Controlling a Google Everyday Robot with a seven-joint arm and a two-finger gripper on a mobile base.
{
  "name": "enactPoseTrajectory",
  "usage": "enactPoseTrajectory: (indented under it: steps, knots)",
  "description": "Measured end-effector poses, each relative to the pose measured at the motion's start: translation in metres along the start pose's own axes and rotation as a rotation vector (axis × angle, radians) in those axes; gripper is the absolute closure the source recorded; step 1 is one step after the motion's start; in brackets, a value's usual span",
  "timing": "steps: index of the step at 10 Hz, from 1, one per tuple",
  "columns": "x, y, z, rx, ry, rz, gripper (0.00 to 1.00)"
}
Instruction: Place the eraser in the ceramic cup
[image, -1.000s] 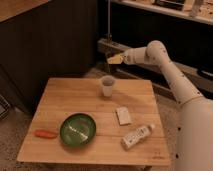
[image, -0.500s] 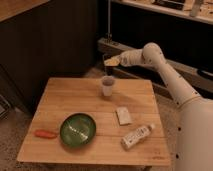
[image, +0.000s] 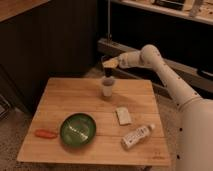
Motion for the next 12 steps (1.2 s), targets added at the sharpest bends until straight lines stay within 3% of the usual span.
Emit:
enactPoseTrajectory:
  steps: [12]
  knots:
    - [0.02,-0.006,0.01,-0.008,0.028,0.004,0.97]
